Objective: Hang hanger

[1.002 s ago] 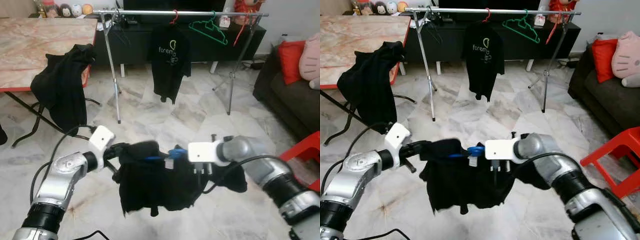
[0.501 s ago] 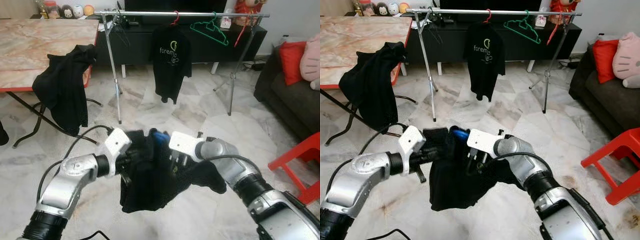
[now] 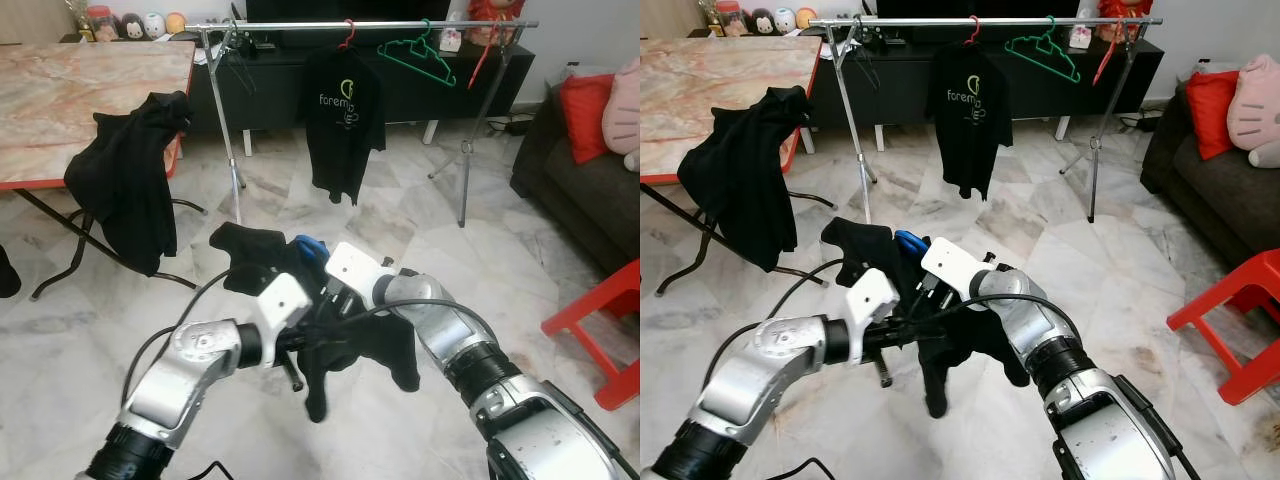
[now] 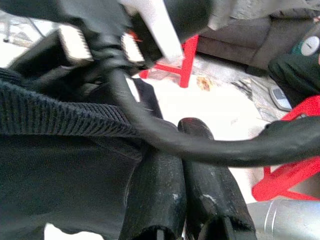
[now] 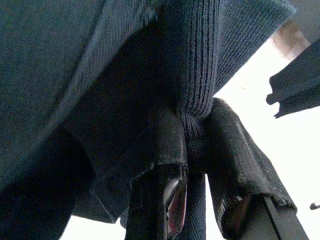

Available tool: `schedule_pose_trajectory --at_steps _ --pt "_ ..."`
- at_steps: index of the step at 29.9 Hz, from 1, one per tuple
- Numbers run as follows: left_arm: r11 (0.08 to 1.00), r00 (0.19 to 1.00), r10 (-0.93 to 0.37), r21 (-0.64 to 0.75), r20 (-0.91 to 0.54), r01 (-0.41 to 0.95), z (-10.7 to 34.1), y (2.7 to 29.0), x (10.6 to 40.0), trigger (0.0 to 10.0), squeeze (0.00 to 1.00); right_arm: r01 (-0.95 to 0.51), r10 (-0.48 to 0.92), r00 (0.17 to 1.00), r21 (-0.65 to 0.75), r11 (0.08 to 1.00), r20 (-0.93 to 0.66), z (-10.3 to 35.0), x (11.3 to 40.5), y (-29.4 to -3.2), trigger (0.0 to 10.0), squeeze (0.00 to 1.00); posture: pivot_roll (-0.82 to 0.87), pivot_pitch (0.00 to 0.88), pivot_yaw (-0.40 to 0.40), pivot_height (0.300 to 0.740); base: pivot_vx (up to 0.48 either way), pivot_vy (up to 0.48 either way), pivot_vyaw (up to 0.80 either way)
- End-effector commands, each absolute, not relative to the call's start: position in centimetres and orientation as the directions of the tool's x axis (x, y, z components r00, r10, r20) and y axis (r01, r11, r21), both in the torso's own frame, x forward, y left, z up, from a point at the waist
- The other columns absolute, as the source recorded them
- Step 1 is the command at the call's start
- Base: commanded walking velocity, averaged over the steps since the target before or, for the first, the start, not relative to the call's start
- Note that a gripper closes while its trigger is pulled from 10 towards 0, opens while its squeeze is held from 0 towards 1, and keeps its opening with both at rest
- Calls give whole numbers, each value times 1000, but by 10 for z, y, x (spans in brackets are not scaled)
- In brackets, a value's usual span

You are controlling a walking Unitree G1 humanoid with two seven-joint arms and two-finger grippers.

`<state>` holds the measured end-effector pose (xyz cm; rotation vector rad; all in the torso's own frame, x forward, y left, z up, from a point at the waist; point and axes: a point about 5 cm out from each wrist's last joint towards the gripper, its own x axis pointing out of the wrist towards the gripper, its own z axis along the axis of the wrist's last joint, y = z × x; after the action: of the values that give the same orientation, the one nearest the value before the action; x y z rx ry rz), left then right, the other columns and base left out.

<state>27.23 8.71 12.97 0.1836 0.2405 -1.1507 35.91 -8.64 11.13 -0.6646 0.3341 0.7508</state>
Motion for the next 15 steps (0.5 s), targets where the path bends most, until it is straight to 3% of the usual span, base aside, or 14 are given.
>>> schedule_pose_trajectory --at_steps 1,10,15 --pt "351 341 -883 31 -323 936 124 80 269 10000 1000 -690 533 723 -426 585 -440 122 364 -85 0 0 -42 20 -42 740 0 0 0" --pt "349 343 -869 48 -356 936 120 83 269 10000 1000 -683 541 730 -421 597 -417 127 366 -92 0 0 -47 13 -42 740 0 0 0" --pt "413 414 -840 83 -351 907 125 101 277 10000 1000 -688 560 725 -424 588 -400 130 368 -99 0 0 -34 18 -44 740 0 0 0"
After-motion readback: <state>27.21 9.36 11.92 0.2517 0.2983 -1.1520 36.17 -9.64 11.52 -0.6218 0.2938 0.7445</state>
